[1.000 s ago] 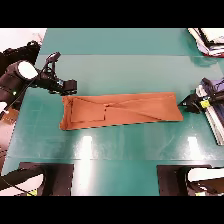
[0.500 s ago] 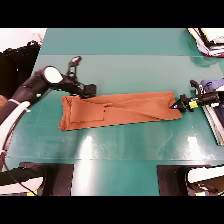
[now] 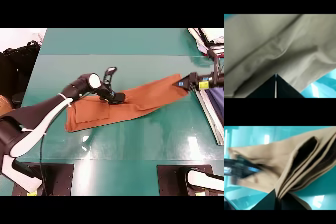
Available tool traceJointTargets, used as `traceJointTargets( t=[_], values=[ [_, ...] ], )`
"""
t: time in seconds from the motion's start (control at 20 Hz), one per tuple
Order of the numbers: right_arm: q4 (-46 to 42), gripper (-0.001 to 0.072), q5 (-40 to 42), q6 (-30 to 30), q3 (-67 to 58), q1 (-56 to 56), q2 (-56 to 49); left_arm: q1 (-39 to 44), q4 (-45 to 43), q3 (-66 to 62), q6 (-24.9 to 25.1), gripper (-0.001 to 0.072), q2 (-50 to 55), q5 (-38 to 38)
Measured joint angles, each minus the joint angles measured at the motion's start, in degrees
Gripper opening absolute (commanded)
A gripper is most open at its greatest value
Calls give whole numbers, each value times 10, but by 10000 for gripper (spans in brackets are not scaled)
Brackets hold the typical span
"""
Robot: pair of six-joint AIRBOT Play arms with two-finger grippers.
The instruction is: Fold the shirts.
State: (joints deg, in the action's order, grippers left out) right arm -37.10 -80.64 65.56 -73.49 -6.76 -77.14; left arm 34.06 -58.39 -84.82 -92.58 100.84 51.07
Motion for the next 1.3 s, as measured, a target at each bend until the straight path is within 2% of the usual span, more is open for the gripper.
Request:
traceJointTargets(
  t=[0.3, 0.6, 0.8, 1.05, 1.2, 1.3],
  values=[
    [12, 16, -9, 42, -107, 104, 22, 14, 3, -17, 0, 24, 33, -9],
    [14, 16, 15, 51, -147, 215, 25, -1, 2, -33, 0, 23, 33, -22],
    [14, 16, 50, 43, -152, 284, 21, -63, -23, -48, 0, 25, -20, 12],
    [15, 26, 120, 29, -154, 400, -36, -189, -84, -52, 13, 25, -143, 66],
    [16, 270, 178, 13, -169, 489, -102, -257, -114, -53, 24, 25, -213, 94],
    [14, 269, 201, -2, -196, 539, -149, -295, -131, -53, 27, 25, -250, 107]
  ],
)
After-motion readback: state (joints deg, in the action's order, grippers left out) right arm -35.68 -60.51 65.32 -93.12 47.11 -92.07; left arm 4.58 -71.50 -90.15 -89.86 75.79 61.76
